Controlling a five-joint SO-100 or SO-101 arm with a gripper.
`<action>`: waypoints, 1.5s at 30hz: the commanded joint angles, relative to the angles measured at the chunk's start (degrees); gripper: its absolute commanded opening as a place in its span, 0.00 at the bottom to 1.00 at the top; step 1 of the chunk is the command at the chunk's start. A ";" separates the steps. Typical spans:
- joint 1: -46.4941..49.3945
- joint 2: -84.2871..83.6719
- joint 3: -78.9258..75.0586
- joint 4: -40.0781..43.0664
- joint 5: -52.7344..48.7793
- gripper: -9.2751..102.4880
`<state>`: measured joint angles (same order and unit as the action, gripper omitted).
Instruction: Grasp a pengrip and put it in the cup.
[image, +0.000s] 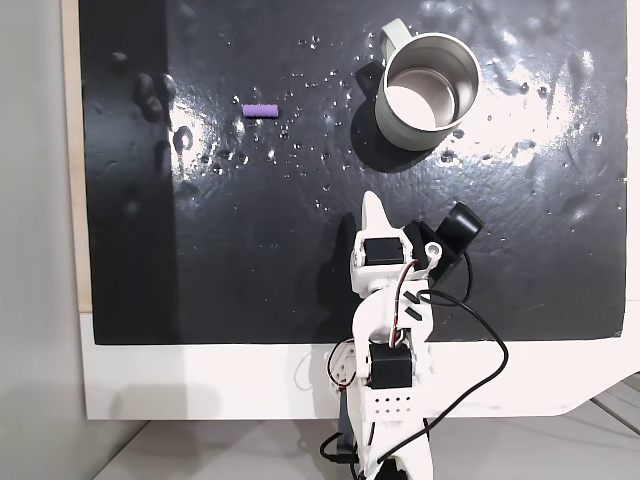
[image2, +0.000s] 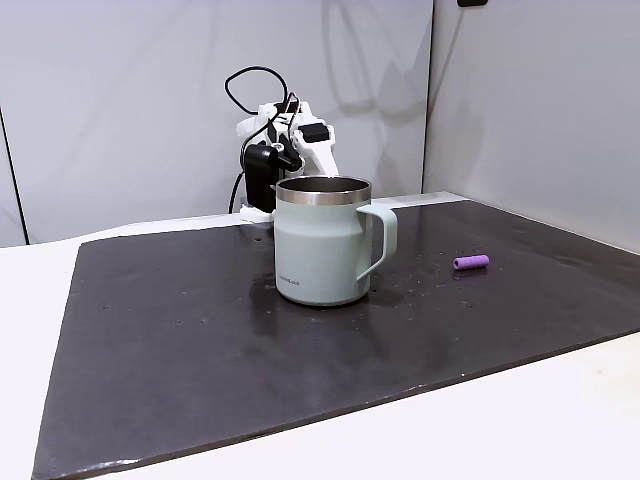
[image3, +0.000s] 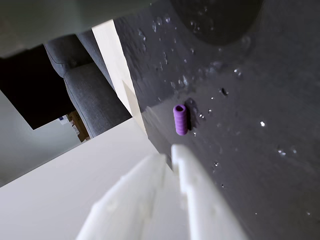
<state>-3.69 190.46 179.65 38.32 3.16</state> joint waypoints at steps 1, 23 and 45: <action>-0.53 0.79 3.08 -2.02 -0.09 0.08; -17.31 -40.17 -67.50 29.00 5.19 0.09; -22.32 -105.91 -129.64 47.64 27.77 0.28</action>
<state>-26.02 89.74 57.04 86.48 28.83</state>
